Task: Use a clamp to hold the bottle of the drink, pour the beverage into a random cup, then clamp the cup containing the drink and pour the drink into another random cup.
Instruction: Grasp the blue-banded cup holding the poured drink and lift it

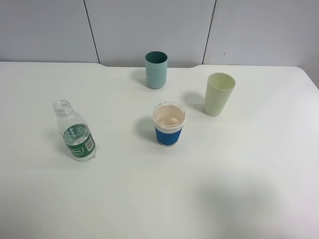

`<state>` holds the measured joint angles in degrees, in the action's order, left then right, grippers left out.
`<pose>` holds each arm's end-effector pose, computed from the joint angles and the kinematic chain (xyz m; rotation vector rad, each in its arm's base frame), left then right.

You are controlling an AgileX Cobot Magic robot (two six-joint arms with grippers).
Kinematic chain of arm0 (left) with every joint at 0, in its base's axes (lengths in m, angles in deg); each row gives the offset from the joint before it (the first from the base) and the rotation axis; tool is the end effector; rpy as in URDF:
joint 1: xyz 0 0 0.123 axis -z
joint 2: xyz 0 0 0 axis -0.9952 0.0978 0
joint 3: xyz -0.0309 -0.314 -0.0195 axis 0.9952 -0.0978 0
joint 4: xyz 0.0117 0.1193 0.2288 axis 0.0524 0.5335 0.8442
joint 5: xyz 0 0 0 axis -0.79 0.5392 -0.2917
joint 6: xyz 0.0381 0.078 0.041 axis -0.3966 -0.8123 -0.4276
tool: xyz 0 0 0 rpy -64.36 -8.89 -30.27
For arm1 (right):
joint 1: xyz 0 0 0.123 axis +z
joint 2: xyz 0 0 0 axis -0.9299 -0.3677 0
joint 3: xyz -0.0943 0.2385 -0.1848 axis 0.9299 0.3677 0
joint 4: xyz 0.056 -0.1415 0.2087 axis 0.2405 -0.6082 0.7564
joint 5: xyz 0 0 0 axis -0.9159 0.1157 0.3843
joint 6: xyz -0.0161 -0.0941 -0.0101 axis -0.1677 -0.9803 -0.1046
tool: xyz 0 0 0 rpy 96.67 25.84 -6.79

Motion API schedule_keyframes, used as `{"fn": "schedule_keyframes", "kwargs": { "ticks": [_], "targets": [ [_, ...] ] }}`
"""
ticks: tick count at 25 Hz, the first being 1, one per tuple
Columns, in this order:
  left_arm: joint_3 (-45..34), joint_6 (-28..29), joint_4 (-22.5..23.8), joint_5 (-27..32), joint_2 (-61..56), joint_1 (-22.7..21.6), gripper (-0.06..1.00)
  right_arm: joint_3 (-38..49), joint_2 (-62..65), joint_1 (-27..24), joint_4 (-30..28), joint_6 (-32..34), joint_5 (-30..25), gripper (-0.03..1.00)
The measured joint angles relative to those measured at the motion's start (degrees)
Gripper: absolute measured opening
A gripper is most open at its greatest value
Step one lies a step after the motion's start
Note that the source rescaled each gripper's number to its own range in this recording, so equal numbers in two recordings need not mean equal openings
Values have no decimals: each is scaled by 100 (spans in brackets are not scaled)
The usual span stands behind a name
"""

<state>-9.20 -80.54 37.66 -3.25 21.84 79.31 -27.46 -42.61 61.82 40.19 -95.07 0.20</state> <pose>0.0156 0.0057 0.3472 -0.0561 1.6683 0.1496 -0.0264 0.0094 0.2784 -0.0350 2.0460 -0.0747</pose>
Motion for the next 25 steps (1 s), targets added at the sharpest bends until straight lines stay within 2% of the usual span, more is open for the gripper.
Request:
{"fn": "schedule_keyframes", "kwargs": {
  "ticks": [10, 16, 25],
  "targets": [
    [0, 67, -470, 1668, -947, -15, 100, 0, 0, 0, 0, 0, 0, 100],
    [-53, 86, -470, 2576, -1160, -15, 100, 0, 0, 0, 0, 0, 0, 100],
    [-404, 88, -508, 2803, -1160, -15, 100, 0, 0, 0, 0, 0, 0, 100]
  ]
}}
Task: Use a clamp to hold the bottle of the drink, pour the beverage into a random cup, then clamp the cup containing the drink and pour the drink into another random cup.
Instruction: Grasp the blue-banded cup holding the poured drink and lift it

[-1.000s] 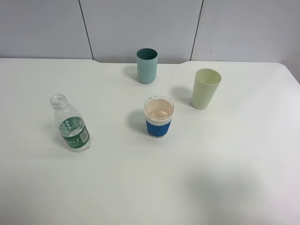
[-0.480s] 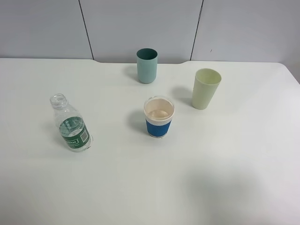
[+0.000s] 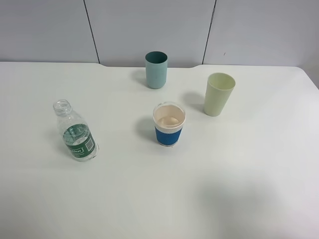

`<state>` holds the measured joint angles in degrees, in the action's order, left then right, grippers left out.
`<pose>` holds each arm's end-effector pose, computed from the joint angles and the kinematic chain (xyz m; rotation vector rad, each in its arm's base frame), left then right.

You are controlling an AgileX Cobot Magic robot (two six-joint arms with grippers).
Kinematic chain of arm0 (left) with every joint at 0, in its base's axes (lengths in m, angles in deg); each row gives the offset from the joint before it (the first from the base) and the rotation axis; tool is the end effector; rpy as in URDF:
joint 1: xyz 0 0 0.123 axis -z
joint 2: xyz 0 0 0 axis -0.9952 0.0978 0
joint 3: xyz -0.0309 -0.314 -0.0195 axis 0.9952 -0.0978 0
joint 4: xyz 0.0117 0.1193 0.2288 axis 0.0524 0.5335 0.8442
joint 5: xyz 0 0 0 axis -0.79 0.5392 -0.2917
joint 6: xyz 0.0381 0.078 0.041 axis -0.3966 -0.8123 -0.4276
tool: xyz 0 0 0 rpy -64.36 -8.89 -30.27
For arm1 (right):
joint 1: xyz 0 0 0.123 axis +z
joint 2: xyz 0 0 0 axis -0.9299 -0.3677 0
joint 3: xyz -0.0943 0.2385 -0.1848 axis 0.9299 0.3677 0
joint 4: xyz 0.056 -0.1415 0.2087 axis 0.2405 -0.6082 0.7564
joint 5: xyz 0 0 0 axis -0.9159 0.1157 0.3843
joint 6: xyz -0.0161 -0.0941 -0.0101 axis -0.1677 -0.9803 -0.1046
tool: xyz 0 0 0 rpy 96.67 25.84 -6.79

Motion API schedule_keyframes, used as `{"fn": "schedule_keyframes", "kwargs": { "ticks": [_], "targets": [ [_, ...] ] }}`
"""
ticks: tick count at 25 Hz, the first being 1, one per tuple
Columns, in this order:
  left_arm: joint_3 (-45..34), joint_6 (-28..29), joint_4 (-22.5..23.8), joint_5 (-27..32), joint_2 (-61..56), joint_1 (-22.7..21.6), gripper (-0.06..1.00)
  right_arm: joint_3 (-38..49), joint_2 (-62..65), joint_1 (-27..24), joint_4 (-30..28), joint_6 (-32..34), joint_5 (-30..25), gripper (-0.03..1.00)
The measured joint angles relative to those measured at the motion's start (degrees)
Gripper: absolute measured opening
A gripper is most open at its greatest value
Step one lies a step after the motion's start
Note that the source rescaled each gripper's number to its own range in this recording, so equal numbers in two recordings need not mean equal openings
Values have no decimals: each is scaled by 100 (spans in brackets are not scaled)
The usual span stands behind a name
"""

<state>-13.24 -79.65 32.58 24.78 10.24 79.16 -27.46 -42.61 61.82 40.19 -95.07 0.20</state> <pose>-0.0265 -0.0029 0.2797 -0.1163 2.0228 0.0345 -0.0264 0.0094 0.2784 -0.0350 2.0460 -0.0747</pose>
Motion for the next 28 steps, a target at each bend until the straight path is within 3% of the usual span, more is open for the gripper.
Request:
{"fn": "schedule_keyframes", "kwargs": {
  "ticks": [9, 17, 28],
  "targets": [
    [0, 4, 39, 11, -7, 0, 100, 0, 0, 0, 0, 0, 0, 100],
    [0, -1, 132, 11, -7, 654, 100, 0, 0, 0, 0, 0, 0, 100],
    [0, -1, 146, 11, -7, 661, 100, 0, 0, 0, 0, 0, 0, 100]
  ]
}}
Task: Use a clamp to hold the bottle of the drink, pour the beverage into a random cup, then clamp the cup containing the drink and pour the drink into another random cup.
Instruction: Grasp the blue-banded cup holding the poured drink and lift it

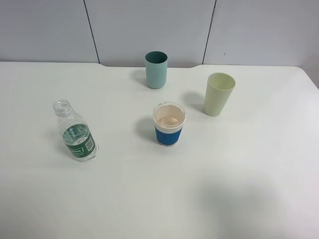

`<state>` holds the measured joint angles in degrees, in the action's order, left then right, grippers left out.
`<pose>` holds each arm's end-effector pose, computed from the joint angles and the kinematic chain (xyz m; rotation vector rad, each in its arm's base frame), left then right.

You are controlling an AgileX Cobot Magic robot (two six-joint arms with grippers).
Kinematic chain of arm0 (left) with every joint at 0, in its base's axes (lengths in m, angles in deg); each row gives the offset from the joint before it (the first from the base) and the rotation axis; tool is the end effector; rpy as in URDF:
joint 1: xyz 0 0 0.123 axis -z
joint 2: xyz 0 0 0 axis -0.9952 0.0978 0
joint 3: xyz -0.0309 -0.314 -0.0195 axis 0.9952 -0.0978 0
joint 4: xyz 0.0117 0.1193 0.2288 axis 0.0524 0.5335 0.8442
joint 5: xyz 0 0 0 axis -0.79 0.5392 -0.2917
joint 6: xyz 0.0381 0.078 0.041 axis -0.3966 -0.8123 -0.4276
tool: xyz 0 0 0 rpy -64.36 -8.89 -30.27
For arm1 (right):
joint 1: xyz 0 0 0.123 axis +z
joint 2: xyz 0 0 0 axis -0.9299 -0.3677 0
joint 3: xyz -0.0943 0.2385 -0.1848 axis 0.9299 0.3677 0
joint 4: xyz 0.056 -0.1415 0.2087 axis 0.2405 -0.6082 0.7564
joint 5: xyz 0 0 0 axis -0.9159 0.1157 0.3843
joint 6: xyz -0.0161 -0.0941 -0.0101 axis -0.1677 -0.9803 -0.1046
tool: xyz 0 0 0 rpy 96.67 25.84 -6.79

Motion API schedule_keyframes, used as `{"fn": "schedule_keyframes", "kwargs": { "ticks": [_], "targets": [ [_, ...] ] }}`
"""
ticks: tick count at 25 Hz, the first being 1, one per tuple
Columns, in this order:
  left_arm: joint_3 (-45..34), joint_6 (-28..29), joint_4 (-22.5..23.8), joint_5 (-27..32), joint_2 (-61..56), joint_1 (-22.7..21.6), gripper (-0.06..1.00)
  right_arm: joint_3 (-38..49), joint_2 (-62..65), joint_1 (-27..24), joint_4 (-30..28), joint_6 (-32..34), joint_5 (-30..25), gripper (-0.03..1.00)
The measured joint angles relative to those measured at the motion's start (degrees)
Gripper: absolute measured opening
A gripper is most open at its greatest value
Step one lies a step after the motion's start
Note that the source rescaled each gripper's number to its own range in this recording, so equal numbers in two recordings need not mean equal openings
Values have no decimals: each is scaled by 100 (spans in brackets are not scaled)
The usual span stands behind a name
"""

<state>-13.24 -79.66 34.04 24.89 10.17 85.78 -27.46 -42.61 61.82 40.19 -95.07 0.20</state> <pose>-0.0269 0.0023 0.2796 -0.0003 2.0265 -0.0080 -0.0264 0.0094 0.2784 -0.0350 2.0460 -0.0747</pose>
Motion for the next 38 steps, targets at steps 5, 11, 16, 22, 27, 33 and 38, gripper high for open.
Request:
{"fn": "schedule_keyframes", "kwargs": {
  "ticks": [5, 11, 16, 22, 27, 33, 38],
  "targets": [
    [0, 0, 2, 0, 0, 0, 100, 0, 0, 0, 0, 0, 0, 100],
    [0, 0, 2, 0, 0, 0, 100, 0, 0, 0, 0, 0, 0, 100],
    [0, 0, 2, 0, 0, 0, 100, 0, 0, 0, 0, 0, 0, 100],
    [0, 0, 2, 0, 0, 0, 100, 0, 0, 0, 0, 0, 0, 100],
    [0, 0, 2, 0, 0, 0, 100, 0, 0, 0, 0, 0, 0, 100],
    [0, 0, 2, 0, 0, 0, 100, 0, 0, 0, 0, 0, 0, 100],
    [0, 0, 2, 0, 0, 0, 100, 0, 0, 0, 0, 0, 0, 100]
  ]
}}
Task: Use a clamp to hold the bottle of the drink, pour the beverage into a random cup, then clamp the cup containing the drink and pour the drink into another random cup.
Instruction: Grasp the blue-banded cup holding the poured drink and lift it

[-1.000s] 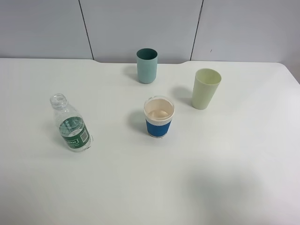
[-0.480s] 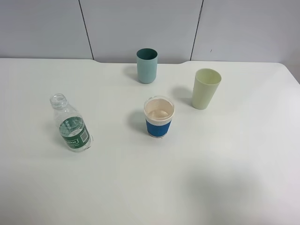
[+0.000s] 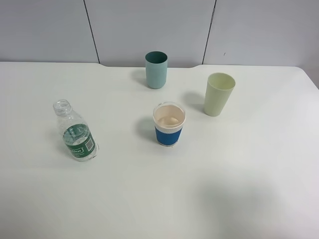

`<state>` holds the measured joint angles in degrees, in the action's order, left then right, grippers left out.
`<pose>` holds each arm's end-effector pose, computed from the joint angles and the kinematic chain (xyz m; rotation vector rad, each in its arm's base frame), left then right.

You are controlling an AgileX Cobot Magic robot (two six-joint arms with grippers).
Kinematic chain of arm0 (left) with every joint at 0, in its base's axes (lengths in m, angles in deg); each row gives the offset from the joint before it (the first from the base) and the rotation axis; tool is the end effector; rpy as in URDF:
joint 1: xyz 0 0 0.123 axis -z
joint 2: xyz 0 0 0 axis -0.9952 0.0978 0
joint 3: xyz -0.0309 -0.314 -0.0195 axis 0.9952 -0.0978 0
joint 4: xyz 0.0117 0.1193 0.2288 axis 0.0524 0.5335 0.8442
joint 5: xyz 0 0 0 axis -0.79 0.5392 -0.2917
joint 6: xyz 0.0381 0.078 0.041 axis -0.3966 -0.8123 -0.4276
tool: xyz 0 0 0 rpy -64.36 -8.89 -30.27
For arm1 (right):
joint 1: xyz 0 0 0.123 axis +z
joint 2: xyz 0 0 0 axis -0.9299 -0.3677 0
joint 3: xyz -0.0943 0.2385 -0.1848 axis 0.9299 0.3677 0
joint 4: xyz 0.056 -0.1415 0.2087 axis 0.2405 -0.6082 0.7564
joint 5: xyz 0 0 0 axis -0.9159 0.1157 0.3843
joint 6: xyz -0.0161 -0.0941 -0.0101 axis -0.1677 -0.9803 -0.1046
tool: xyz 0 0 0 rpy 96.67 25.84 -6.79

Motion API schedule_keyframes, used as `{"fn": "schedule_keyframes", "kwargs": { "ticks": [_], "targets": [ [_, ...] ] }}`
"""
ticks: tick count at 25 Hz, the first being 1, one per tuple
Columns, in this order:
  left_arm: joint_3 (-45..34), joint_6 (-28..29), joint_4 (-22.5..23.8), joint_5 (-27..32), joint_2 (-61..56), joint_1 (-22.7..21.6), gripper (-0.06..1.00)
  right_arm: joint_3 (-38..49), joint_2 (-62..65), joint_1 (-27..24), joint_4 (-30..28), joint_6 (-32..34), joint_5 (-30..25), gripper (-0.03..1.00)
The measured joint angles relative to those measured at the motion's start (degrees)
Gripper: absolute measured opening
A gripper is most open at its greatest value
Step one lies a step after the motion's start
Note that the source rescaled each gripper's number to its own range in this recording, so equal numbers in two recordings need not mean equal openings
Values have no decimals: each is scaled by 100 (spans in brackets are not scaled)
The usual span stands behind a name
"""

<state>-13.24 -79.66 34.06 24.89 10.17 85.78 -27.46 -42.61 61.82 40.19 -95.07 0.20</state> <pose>-0.0269 0.0023 0.2796 -0.0004 2.0265 -0.0075 -0.0264 0.0094 0.2784 -0.0350 2.0460 -0.0747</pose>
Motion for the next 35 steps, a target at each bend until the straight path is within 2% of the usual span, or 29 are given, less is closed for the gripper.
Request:
{"fn": "schedule_keyframes", "kwargs": {
  "ticks": [19, 25, 35],
  "targets": [
    [0, 0, 0, -5, 0, 0, 100, -25, -40, 0, -112, 158, 86, 100],
    [0, 0, 0, -5, 0, 0, 100, -146, -917, 0, -112, 158, 844, 100],
    [0, 0, 0, -5, 0, 0, 100, -146, -3213, 0, 48, 158, 2331, 100]
  ]
}}
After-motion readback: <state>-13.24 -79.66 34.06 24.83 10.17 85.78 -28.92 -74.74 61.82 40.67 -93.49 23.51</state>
